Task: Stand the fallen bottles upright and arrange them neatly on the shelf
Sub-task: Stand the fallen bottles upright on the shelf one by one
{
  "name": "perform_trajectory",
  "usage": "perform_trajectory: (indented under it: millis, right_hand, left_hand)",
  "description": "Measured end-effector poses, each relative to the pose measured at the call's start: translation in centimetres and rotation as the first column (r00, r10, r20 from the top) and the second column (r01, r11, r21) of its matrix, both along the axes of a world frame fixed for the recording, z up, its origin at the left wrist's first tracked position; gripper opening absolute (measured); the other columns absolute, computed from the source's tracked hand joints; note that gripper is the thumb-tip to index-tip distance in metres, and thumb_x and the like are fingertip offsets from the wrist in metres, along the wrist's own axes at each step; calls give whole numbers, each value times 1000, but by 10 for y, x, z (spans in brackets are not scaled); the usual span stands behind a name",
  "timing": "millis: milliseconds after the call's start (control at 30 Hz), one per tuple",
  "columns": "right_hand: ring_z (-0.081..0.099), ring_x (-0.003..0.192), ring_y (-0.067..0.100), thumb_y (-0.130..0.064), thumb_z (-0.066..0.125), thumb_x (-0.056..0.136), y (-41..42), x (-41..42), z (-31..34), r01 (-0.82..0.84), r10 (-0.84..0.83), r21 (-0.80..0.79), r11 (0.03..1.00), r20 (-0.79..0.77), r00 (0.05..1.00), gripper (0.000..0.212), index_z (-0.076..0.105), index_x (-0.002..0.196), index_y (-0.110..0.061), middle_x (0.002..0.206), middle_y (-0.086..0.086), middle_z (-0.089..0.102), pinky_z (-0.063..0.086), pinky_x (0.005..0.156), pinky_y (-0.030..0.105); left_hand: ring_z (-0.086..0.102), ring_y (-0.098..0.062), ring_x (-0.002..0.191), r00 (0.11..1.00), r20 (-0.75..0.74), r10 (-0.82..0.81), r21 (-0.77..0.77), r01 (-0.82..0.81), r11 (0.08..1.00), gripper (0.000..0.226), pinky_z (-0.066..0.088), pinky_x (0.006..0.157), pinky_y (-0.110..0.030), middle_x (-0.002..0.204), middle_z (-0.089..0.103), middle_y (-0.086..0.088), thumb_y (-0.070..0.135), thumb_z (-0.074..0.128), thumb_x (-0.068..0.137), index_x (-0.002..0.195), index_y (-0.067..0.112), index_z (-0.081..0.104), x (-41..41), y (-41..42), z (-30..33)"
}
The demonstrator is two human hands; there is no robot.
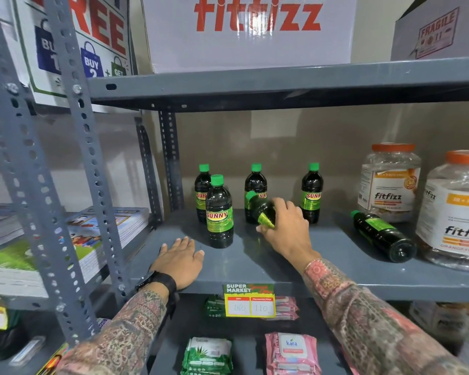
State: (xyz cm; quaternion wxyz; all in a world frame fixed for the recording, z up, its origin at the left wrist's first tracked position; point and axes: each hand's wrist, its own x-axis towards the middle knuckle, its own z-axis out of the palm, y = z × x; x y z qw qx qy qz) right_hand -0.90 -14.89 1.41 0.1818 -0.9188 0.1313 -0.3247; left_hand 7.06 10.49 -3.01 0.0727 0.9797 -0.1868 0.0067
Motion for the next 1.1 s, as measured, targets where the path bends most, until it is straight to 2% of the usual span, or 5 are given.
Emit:
perform_trajectory:
  millis: [100,267,400,833,1100]
  right_hand:
    - [49,126,32,-40,85,79,4,8,-8,-100,63,196,975,188,980,89,36,152,-21,135,6,53,45,104,53]
    - [38,142,24,-32,88,79,6,17,-17,-254,92,437,863,358,929,101,29,158,-14,151,7,43,30,114,33]
    - [41,131,11,-28,89,79,3,17,-23,-317,77,501,805,442,894,93,36,154,-14,139,-6,42,33,111,29]
    - [68,103,26,-2,78,75,-6,10,-31,-374,160,641,671,368,916,70,37,125,-28,118,9,63,57,79,37]
    - [49,124,15,-43,99,57,-1,3,-32,-277,93,549,789,339,936,105,40,143,-26,131,-6,45,45,106,35]
  left_hand:
    - [6,-19,159,1000,3,-4,-1,4,1000,68,2,129,-46,172,7,-3,48,14,105,163,14,11,0,0,0]
    - [6,-19,159,1000,3,-3,-6,3,1000,68,2,129,-46,172,7,-2,48,15,105,163,13,11,-1,0,0]
    - [5,-18,159,1000,-8,3,-6,-4,1000,68,0,129,-45,172,6,-1,49,15,105,163,14,10,-1,0,0]
    - [4,-18,160,1000,-7,-1,7,1,1000,67,0,129,-45,172,6,-2,48,15,106,163,14,10,-2,1,0]
    - [5,-18,160,1000,-6,-1,13,1,1000,67,0,129,-44,172,5,-2,49,14,105,163,14,10,-2,3,2]
